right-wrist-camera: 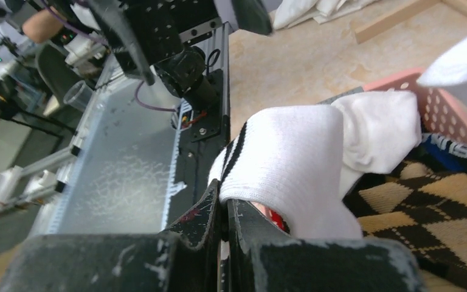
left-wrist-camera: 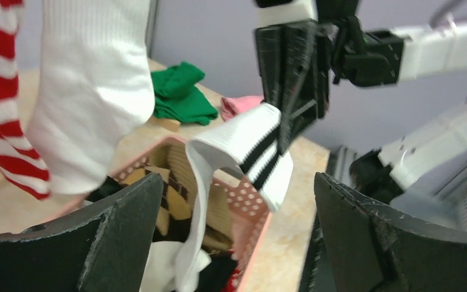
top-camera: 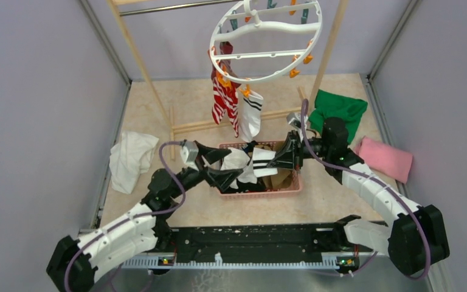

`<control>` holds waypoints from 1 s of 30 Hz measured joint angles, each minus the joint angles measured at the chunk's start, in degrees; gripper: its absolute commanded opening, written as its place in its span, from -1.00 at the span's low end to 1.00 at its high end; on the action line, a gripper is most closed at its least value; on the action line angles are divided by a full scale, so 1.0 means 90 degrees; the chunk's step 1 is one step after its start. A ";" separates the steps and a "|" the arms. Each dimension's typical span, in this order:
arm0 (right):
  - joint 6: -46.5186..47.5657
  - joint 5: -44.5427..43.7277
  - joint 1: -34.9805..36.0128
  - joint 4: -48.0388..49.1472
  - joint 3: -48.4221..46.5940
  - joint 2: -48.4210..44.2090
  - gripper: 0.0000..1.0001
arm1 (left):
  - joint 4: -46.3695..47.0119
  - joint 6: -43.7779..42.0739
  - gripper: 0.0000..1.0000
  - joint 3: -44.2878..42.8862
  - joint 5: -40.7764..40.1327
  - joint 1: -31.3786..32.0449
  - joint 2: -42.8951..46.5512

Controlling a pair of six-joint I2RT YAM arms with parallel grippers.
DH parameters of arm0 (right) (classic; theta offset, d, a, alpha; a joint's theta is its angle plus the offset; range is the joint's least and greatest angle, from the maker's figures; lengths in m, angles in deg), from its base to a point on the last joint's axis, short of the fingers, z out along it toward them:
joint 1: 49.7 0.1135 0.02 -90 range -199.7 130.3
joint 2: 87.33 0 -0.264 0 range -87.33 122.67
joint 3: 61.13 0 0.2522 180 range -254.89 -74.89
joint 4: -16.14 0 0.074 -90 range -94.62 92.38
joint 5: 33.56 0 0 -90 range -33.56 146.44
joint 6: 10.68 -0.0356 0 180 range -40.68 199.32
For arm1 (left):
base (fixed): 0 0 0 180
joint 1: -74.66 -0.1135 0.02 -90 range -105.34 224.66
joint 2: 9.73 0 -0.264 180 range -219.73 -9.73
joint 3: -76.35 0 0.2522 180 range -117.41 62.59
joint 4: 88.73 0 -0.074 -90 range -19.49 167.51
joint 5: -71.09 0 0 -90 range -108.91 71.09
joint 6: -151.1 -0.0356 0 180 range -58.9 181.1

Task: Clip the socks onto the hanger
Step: Pick up the sock from the bin.

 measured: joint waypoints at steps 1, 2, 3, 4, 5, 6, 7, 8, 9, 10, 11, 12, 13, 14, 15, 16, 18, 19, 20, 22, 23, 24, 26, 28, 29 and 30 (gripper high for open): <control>-0.0335 -0.0041 -0.0002 0.0189 0.0044 0.0061 -1.00 | -0.0015 -0.0335 0.98 0.0148 0.0070 0.0000 0.0277; -0.0619 -0.0075 -0.0002 0.0318 0.0061 0.0114 -1.00 | 0.0000 -0.0797 0.98 0.0342 0.0175 0.0010 0.0617; -0.0940 -0.0117 -0.0010 0.0498 0.0087 0.0168 -1.00 | 0.0015 -0.1188 0.98 0.0508 0.0277 0.0027 0.0862; -0.1234 -0.0148 -0.0017 0.0641 0.0100 0.0216 -1.00 | 0.0039 -0.1588 0.98 0.0658 0.0379 0.0058 0.1071; -0.1496 -0.0182 -0.0022 0.0789 0.0121 0.0257 -1.00 | 0.0097 -0.2042 0.98 0.0794 0.0478 0.0119 0.1224; -0.1780 -0.0194 -0.0024 0.0899 0.0136 0.0304 -1.00 | 0.0126 -0.2504 0.98 0.0896 0.0576 0.0204 0.1309; -0.2004 -0.0211 -0.0024 0.0979 0.0143 0.0350 -1.00 | 0.0129 -0.2968 0.98 0.0969 0.0622 0.0313 0.1341; -0.2237 -0.0226 -0.0024 0.1061 0.0160 0.0410 -1.00 | 0.0117 -0.3344 0.98 0.1003 0.0648 0.0423 0.1341; -0.2431 -0.0236 -0.0024 0.1071 0.0165 0.0464 -1.00 | 0.0107 -0.3832 0.96 0.1022 0.0629 0.0588 0.1309; -0.2562 -0.0245 -0.0024 0.1069 0.0165 0.0510 -1.00 | 0.0114 -0.4240 0.95 0.1022 0.0614 0.0741 0.1268; -0.2686 -0.0250 -0.0024 0.1069 0.0165 0.0566 -1.00 | 0.0131 -0.4704 0.91 0.1022 0.0561 0.0920 0.1200; -0.2817 -0.0262 -0.0024 0.1061 0.0165 0.0624 -1.00 | 0.0146 -0.5042 0.88 0.1020 0.0505 0.1059 0.1115; -0.2917 -0.0272 -0.0024 0.1064 0.0168 0.0668 -1.00 | 0.0165 -0.5476 0.84 0.1005 0.0420 0.1222 0.0959; -0.3011 -0.0287 -0.0024 0.1071 0.0170 0.0707 -1.00 | 0.0160 -0.5858 0.79 0.0952 0.0342 0.1365 0.0750; -0.3111 -0.0291 -0.0024 0.1086 0.0177 0.0746 -1.00 | 0.0155 -0.6164 0.75 0.0874 0.0255 0.1467 0.0527; -0.3203 -0.0291 -0.0024 0.1105 0.0192 0.0780 -1.00 | 0.0151 -0.6445 0.72 0.0767 0.0182 0.1557 0.0291; -0.3317 -0.0296 -0.0024 0.1146 0.0226 0.0826 -1.00 | 0.0119 -0.6946 0.61 0.0486 -0.0012 0.1700 -0.0248; -0.3368 -0.0301 -0.0024 0.1183 0.0248 0.0852 -1.00 | 0.0121 -0.7162 0.60 0.0364 -0.0129 0.1753 -0.0493; -0.3424 -0.0301 -0.0024 0.1183 0.0253 0.0877 -1.00 | 0.0131 -0.7351 0.60 0.0260 -0.0255 0.1807 -0.0716; -0.3497 -0.0308 -0.0024 0.1212 0.0253 0.0906 -1.00 | 0.0253 -0.7655 0.60 0.0121 -0.0486 0.1899 -0.1076; -0.3531 -0.0311 -0.0024 0.1226 0.0253 0.0906 -1.00 | 0.0321 -0.7800 0.59 0.0078 -0.0614 0.1936 -0.1253; -0.3585 -0.0308 -0.0024 0.1263 0.0253 0.0908 -1.00 | 0.0420 -0.7932 0.57 0.0058 -0.0716 0.1960 -0.1413; -0.3679 -0.0304 -0.0024 0.1382 0.0253 0.0933 -1.00 | 0.0522 -0.8126 0.50 0.0034 -0.0886 0.1979 -0.1671; -0.3784 -0.0291 -0.0024 0.1462 0.0253 0.0996 -1.00 | 0.0597 -0.8298 0.33 -0.0024 -0.1059 0.1984 -0.1916; -0.3837 -0.0287 -0.0024 0.1491 0.0253 0.1030 -1.00 | 0.0614 -0.8361 0.25 -0.0051 -0.1137 0.1984 -0.2023; -0.3871 -0.0287 -0.0024 0.1515 0.0253 0.1054 -1.00 | 0.0636 -0.8408 0.19 -0.0058 -0.1212 0.1984 -0.2089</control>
